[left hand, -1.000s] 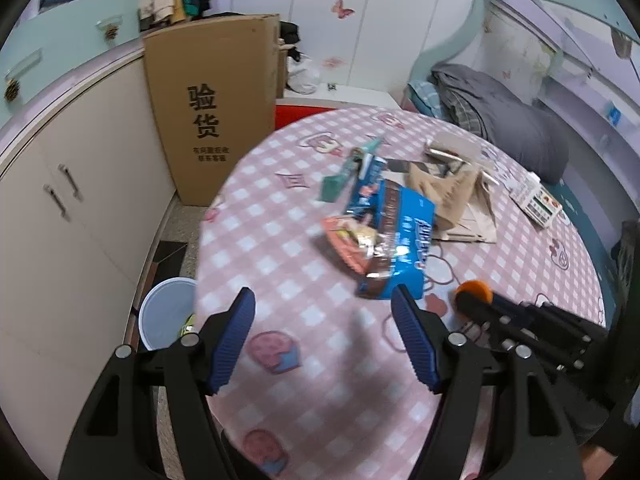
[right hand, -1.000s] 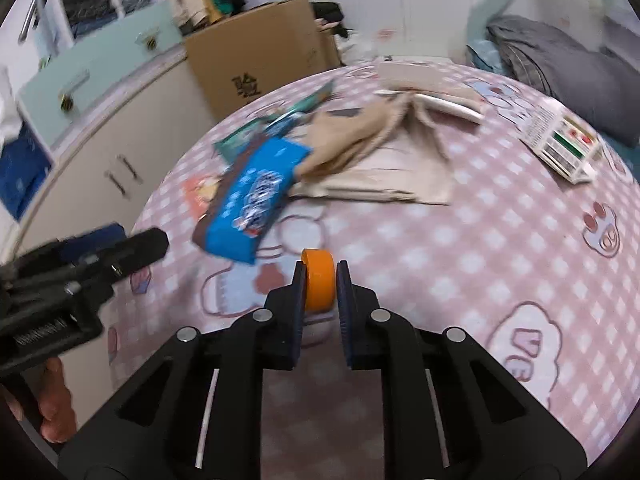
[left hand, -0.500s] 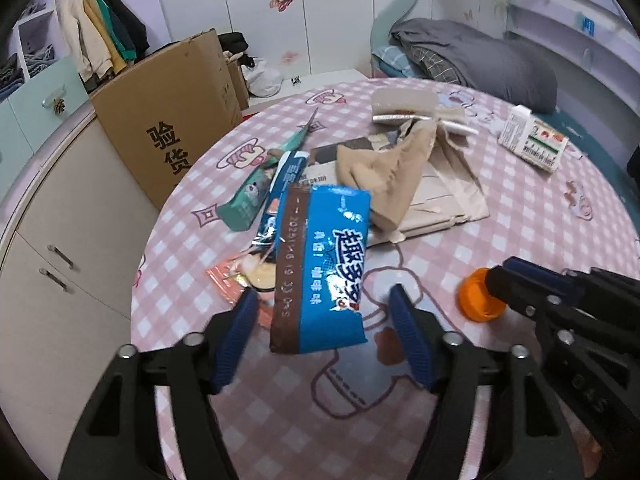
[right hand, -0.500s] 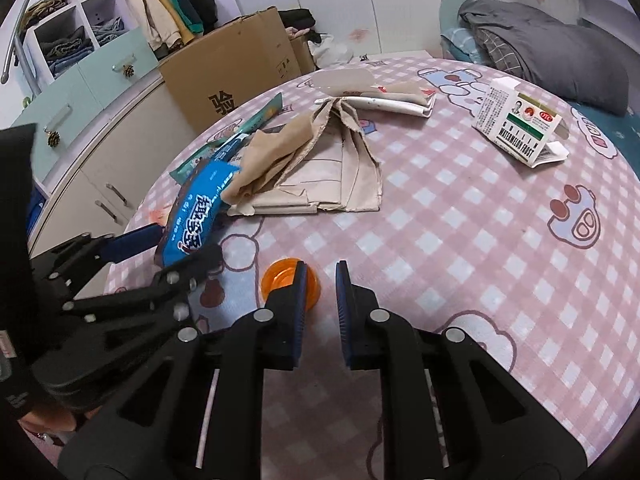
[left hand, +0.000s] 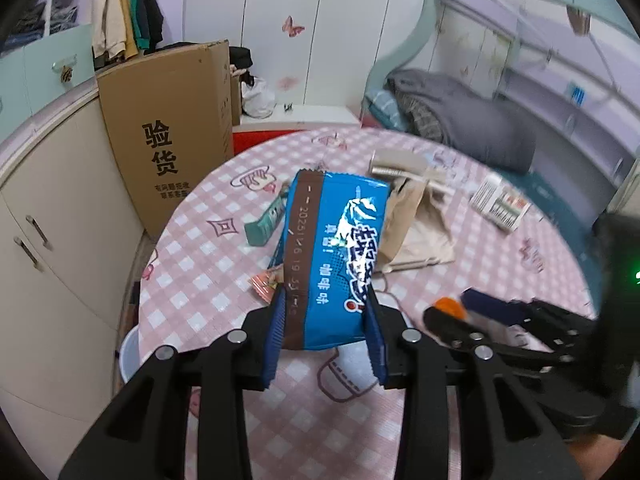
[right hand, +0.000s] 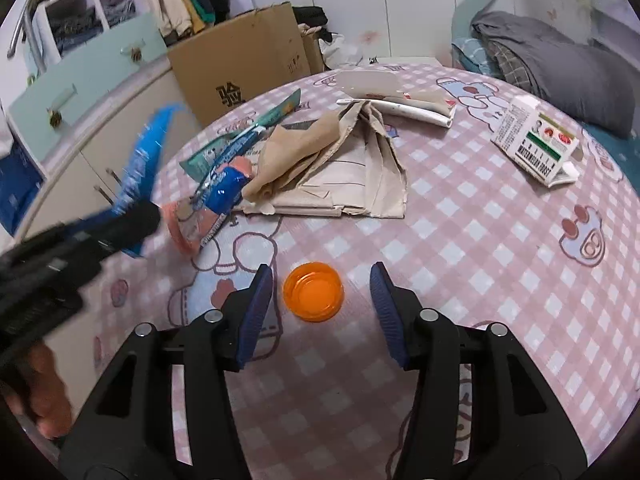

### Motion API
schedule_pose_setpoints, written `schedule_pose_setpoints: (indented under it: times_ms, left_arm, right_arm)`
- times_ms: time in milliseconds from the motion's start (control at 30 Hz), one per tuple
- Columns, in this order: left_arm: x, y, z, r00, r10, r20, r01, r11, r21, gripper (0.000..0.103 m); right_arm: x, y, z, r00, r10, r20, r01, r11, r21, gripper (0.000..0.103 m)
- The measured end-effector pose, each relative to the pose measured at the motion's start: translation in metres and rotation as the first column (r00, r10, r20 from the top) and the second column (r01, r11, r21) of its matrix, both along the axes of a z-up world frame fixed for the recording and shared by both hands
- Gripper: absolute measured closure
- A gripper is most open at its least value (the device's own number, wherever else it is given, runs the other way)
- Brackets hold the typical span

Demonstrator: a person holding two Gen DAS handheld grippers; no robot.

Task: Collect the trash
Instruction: 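Grasp the orange bottle cap with the right gripper, then carry both items to the wastebasket and open the right gripper over it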

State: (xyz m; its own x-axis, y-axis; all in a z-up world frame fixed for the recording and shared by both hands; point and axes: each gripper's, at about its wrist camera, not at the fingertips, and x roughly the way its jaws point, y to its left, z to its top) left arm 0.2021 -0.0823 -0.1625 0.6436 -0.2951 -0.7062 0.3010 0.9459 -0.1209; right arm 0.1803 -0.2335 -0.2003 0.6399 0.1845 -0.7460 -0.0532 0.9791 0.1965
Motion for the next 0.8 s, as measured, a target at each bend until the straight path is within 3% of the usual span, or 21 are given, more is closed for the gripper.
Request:
schedule_pose_setpoints:
  times_ms: [67, 233, 467, 800]
  left_arm:
    - [-0.003, 0.006, 0.003, 1.0, 0.016, 0.01, -0.016, 1.0, -0.016, 0.068]
    - [-0.009, 0.029, 0.014, 0.998, 0.06, 0.036, -0.058, 0.997, -0.053, 0.068]
    - [-0.014, 0.072, 0.025, 0.99, 0.131, 0.053, -0.126, 0.989, -0.08, 0.068]
    - [-0.01, 0.163, 0.013, 0.958, 0.287, 0.013, -0.284, 0.953, -0.104, 0.068]
  right_arm:
    - [0.002, 0.005, 0.0, 1.0, 0.007, -0.004, -0.008, 0.999, -0.047, 0.073]
    - [-0.001, 0.009, 0.008, 1.0, -0.006, 0.015, 0.007, 1.0, -0.028, 0.073]
    - [0.001, 0.039, 0.033, 0.997, 0.053, 0.064, -0.054, 0.998, 0.015, 0.073]
    - [0.027, 0.146, 0.052, 0.963, 0.25, 0.097, -0.26, 0.959, 0.114, 0.073]
